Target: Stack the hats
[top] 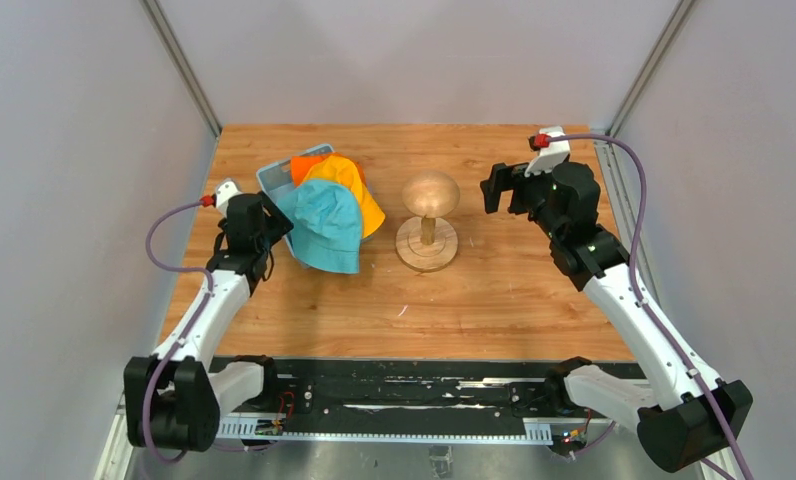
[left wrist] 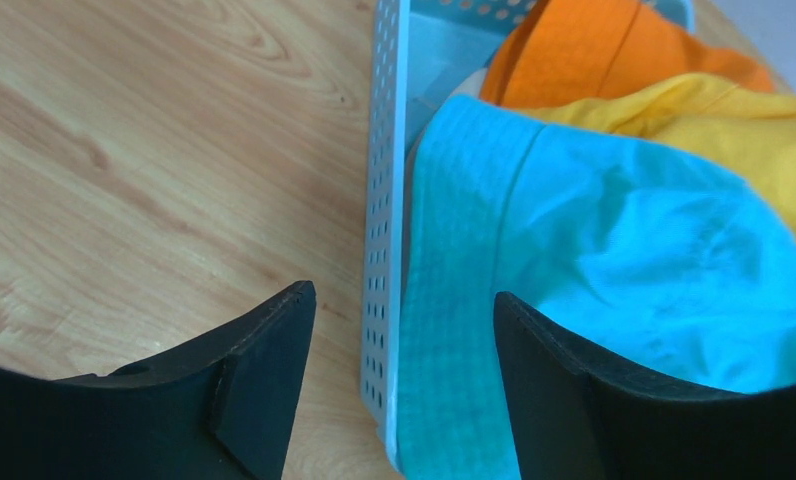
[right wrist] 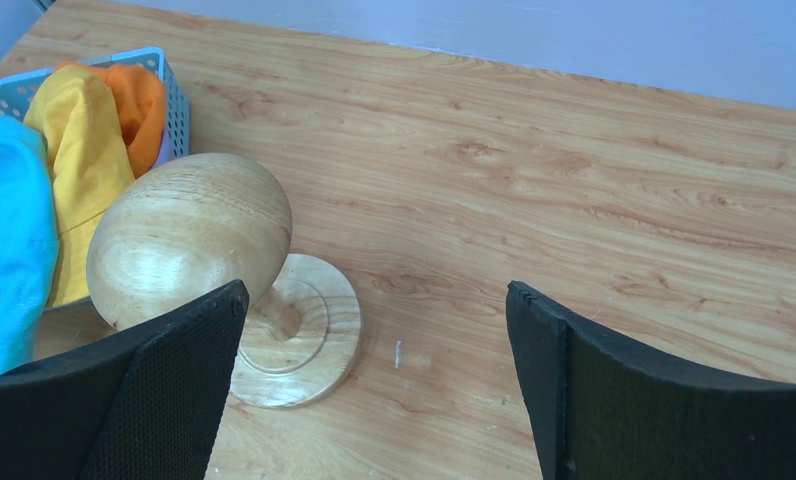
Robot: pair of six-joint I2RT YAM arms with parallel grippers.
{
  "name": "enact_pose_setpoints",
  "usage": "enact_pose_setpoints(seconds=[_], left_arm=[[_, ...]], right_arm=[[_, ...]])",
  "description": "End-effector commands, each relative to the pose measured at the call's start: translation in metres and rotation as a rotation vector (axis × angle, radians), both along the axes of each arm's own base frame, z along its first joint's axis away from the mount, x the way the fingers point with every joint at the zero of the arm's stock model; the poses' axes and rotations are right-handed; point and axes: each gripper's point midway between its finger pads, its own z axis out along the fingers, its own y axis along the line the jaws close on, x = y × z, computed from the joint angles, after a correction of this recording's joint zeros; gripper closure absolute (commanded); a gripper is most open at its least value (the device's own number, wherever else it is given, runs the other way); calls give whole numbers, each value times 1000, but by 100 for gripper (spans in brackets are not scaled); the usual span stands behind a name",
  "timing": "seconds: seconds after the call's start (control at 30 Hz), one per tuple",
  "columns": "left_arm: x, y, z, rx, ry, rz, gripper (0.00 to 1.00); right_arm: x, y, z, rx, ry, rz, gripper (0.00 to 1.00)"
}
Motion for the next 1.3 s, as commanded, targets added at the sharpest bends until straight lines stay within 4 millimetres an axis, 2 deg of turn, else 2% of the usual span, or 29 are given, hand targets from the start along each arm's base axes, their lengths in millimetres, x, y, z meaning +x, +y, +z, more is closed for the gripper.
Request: enact_pose_setpoints(seconds=[0.0,0.23,0.5,0.63,0.73,0.8,1.0,1.27], left_arm=[[7,-2,-18,-28,39,1,32],[14,-5,-41,-41,80,-5,35],[21,-9,-65,-57,134,-14,60],[25,-11,-74,-65,153,-16,68],[28,-11,-78,-71,168,-11,91],[30,-11,-79,-73,171,-5,98],[34,-2,-72,-91,143,77,100],[11,44,-75,-27,225,423,100]], right_arm=[[-4,1,-3,4,2,-2,1],[-3,0,-5,-5,3,-9,1],[-1,0,-8,-11,9,-11,1],[0,0,-8,-15,8,-11,1],[2,1,-8,-17,9,-11,1],[2,2,-9,-18,11,-8,1],[6,4,-9,-17,12,-2,1],[8,5,-10,-20,14,0,1]])
